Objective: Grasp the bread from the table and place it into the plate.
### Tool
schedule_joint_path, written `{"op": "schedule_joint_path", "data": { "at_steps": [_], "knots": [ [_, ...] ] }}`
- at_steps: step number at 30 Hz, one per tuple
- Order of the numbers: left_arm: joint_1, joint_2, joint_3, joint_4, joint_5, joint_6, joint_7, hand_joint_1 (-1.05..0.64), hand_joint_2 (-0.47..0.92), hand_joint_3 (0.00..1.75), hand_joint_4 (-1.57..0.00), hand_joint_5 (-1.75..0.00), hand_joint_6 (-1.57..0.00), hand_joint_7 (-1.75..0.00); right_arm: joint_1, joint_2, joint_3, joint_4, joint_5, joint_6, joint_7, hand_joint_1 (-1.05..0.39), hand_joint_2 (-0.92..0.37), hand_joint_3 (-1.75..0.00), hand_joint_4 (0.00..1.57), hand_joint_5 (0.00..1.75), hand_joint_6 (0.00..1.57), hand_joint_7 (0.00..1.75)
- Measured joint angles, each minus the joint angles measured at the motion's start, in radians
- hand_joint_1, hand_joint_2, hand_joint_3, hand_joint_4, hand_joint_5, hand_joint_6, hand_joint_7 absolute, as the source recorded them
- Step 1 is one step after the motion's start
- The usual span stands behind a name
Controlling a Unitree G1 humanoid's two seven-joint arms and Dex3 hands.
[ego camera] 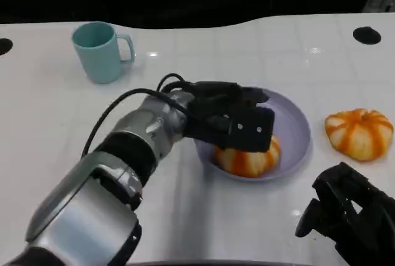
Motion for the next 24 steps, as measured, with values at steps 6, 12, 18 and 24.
{"op": "schedule_joint_path", "data": {
  "at_steps": [6, 12, 18, 24],
  "knots": [
    [0.029, 0.080, 0.094, -0.090, -0.125, -0.077, -0.131, -0.84, 0.92, 0.40, -0.10, -0.06, -0.16, -0.04, -0.004, 0.000, 0.000, 0.001, 0.000, 0.001, 0.000, -0.52, -0.92, -0.24, 0.62, 1.75, 0.48, 1.63],
    [0.097, 0.112, 0.133, -0.134, -0.171, -0.102, -0.171, -0.83, 0.92, 0.39, -0.11, -0.06, -0.17, -0.03, -0.006, 0.000, -0.001, 0.005, 0.001, 0.001, 0.000, -0.52, -0.92, -0.24, 0.62, 1.75, 0.48, 1.63],
    [0.183, 0.085, 0.287, -0.228, -0.377, -0.090, -0.197, -0.56, 0.92, 0.36, -0.67, -0.90, -0.74, -0.38, -0.007, 0.001, 0.000, 0.006, 0.000, 0.001, -0.002, -0.52, -0.92, -0.25, 0.63, 1.75, 0.48, 1.64],
    [0.415, -0.007, 0.569, -0.530, -0.826, 0.267, -0.226, -0.62, 0.92, 0.30, -0.74, -1.46, -0.77, -1.02, -0.007, 0.001, -0.001, 0.006, 0.000, 0.004, -0.006, -0.52, -0.92, -0.24, 0.62, 1.75, 0.47, 1.63]
  ]
}}
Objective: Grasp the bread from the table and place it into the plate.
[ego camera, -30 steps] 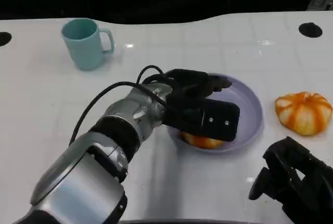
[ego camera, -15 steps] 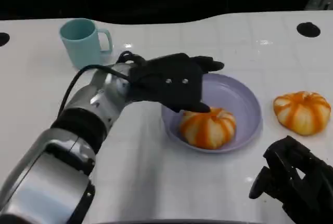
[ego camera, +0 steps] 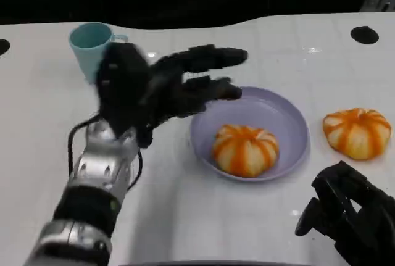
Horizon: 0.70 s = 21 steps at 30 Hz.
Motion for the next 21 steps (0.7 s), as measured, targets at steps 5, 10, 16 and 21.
{"op": "schedule_joint_path", "data": {
  "at_steps": [5, 10, 16, 21],
  "knots": [
    [0.061, -0.003, 0.024, -0.141, -0.049, 0.141, 0.011, -0.62, 0.92, 0.33, -0.74, -1.53, -0.74, -1.15, -0.001, 0.000, 0.001, -0.001, 0.000, 0.001, -0.001, -0.52, -0.92, -0.24, 0.62, 1.75, 0.48, 1.63],
    [0.266, -0.078, 0.072, -0.440, -0.196, 0.307, 0.099, -0.59, 0.92, 0.47, -0.81, -1.74, -0.55, -1.73, 0.001, -0.001, 0.000, -0.003, 0.000, 0.002, -0.001, -0.53, -0.92, -0.25, 0.62, 1.75, 0.48, 1.63],
    [0.443, -0.090, 0.091, -0.619, -0.255, 0.440, 0.180, -0.58, 0.92, 0.50, -0.85, -1.75, -0.59, -1.75, -0.008, -0.001, 0.002, -0.004, 0.000, 0.002, -0.001, -0.52, -0.92, -0.27, 0.62, 1.75, 0.48, 1.63],
    [0.607, -0.113, 0.075, -0.814, -0.323, 0.524, 0.227, -0.55, 0.92, 0.51, -0.87, -1.75, -0.61, -1.75, 0.003, -0.002, 0.000, -0.005, 0.000, 0.002, 0.000, -0.52, -0.92, -0.27, 0.63, 1.75, 0.48, 1.62]
  ]
}}
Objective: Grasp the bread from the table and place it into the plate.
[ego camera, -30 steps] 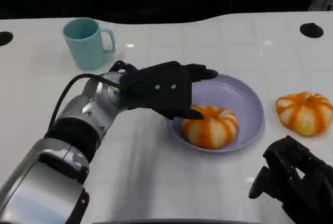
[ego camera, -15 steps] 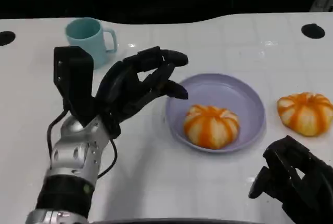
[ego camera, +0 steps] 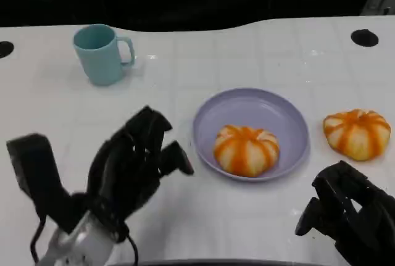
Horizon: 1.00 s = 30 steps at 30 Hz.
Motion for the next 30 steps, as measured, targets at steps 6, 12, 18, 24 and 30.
{"op": "schedule_joint_path", "data": {
  "at_steps": [6, 12, 18, 24, 30],
  "knots": [
    [0.053, 0.001, 0.003, -0.066, -0.013, 0.036, 0.045, -0.54, 0.92, 0.53, -0.86, -1.75, -0.61, -1.75, -0.001, 0.000, 0.001, -0.004, 0.000, 0.000, 0.000, -0.52, -0.92, -0.26, 0.60, 1.75, 0.46, 1.62],
    [0.106, 0.003, 0.015, -0.109, -0.039, 0.051, 0.072, -0.54, 0.92, 0.48, -0.89, -1.75, -0.65, -1.75, 0.000, 0.000, 0.000, -0.009, 0.000, 0.000, -0.002, -0.53, -0.92, -0.25, 0.60, 1.75, 0.45, 1.63],
    [0.150, 0.004, 0.017, -0.128, -0.044, 0.075, 0.095, -0.54, 0.92, 0.45, -0.88, -1.75, -0.63, -1.75, 0.001, -0.001, 0.000, -0.010, 0.000, 0.000, -0.001, -0.53, -0.92, -0.25, 0.60, 1.75, 0.46, 1.63],
    [0.160, 0.004, 0.002, -0.129, -0.040, 0.067, 0.094, -0.55, 0.92, 0.47, -0.90, -1.75, -0.66, -1.75, 0.001, -0.003, -0.002, -0.009, 0.001, 0.000, 0.005, -0.53, -0.92, -0.25, 0.60, 1.75, 0.46, 1.63],
    [0.161, 0.009, -0.011, -0.125, -0.039, 0.047, 0.093, -0.56, 0.92, 0.46, -0.90, -1.75, -0.65, -1.75, 0.000, -0.004, -0.003, -0.007, 0.001, 0.000, 0.016, -0.53, -0.92, -0.26, 0.62, 1.75, 0.47, 1.63]
  ]
}}
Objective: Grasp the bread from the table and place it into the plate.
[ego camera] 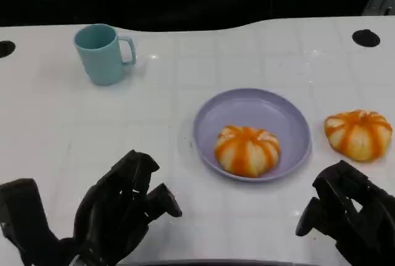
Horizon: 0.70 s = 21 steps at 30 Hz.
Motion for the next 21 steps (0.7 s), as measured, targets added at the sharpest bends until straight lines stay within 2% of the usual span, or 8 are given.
{"op": "schedule_joint_path", "data": {
  "at_steps": [21],
  "knots": [
    [0.001, 0.006, -0.006, 0.018, 0.000, -0.015, 0.000, -0.56, 0.92, 0.45, -0.91, -1.75, -0.66, -1.75, -0.001, 0.000, -0.003, 0.012, 0.000, 0.000, 0.000, -0.52, -0.92, -0.26, 0.62, 1.75, 0.48, 1.62]
  ]
}}
